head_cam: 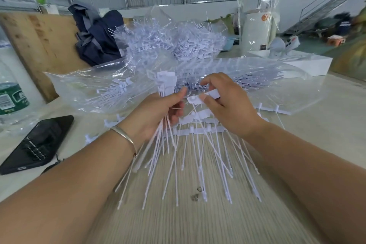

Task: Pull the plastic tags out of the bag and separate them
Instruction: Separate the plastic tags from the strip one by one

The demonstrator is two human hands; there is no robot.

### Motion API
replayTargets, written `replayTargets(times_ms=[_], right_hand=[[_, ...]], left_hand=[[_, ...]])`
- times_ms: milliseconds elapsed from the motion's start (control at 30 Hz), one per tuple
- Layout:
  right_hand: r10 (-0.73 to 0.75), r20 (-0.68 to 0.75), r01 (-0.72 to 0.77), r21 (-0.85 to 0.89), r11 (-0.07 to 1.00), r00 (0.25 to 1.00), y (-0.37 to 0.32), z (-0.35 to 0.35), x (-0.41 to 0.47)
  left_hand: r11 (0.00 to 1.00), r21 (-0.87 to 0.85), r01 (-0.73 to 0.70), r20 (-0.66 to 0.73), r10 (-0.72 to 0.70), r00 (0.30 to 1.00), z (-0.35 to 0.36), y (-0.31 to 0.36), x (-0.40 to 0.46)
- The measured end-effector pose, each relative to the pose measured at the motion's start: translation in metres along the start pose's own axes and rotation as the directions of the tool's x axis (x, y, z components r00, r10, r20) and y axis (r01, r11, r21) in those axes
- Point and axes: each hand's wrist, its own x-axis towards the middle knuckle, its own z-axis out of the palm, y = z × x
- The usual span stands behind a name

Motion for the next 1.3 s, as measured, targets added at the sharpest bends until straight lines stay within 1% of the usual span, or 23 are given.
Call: replayTargets(times_ms=[100, 167, 267, 400, 500, 667, 733, 867, 933, 1000, 1133, 1300], right_hand=[[-0.005, 0.012, 0.005, 0.023, 1.000, 1.000, -0.001, 0.001, 0.000], [0.004, 0.012, -0.005, 0.068, 0.998, 1.000, -0.001, 0.000, -0.001], [0.002, 0.009, -0.003, 0.121, 0.993, 1.000, -0.004, 0.000, -0.002], [-0.038, 0.015, 0.035, 0.140, 0.990, 0.999, -0.006, 0.000, -0.002], [-0.036, 0.012, 0.034, 0.146, 0.989, 0.999, -0.006, 0.000, -0.003], [0.015, -0.114, -0.014, 0.007, 1.000, 0.993, -0.001, 0.001, -0.002], [0.049, -0.150, -0.051, -0.010, 0.999, 0.987, 0.002, 0.000, -0.001], [0.086, -0.153, -0.092, -0.030, 0.995, 0.984, 0.002, -0.004, -0.001], [0.097, -0.127, -0.100, -0.013, 0.995, 0.987, 0.000, -0.005, 0.000], [0.092, -0.066, -0.089, 0.041, 0.995, 0.994, -0.003, -0.007, -0.001], [0.062, 0.059, -0.069, 0.118, 0.991, 0.996, -0.012, -0.008, -0.001], [-0.027, 0.133, 0.033, -0.045, 0.998, 0.991, -0.017, -0.008, -0.002]], left_hand=[[0.999, 0.010, -0.039, 0.117, 0.038, 0.992, 0.004, 0.000, -0.004], [0.996, 0.061, -0.070, 0.154, 0.060, 0.986, 0.006, -0.001, -0.006], [0.988, 0.122, -0.097, 0.133, 0.080, 0.988, 0.007, -0.003, -0.007], [0.983, 0.123, -0.138, 0.085, 0.128, 0.988, 0.005, -0.002, -0.006], [0.981, 0.137, -0.136, 0.057, 0.129, 0.990, 0.005, -0.004, -0.005], [0.996, 0.045, -0.080, -0.011, 0.080, 0.997, 0.002, -0.005, 0.000], [0.997, 0.007, -0.078, 0.003, 0.078, 0.997, 0.000, -0.005, 0.000], [0.992, -0.011, -0.127, 0.045, 0.128, 0.991, -0.001, -0.006, -0.001], [0.989, -0.036, -0.144, 0.068, 0.146, 0.987, -0.002, -0.006, -0.001], [0.986, -0.054, -0.160, 0.094, 0.164, 0.982, -0.003, -0.004, 0.000], [0.978, -0.032, -0.206, 0.110, 0.209, 0.972, -0.003, -0.003, 0.000], [0.971, -0.007, -0.237, 0.054, 0.237, 0.970, 0.000, -0.006, -0.003]])
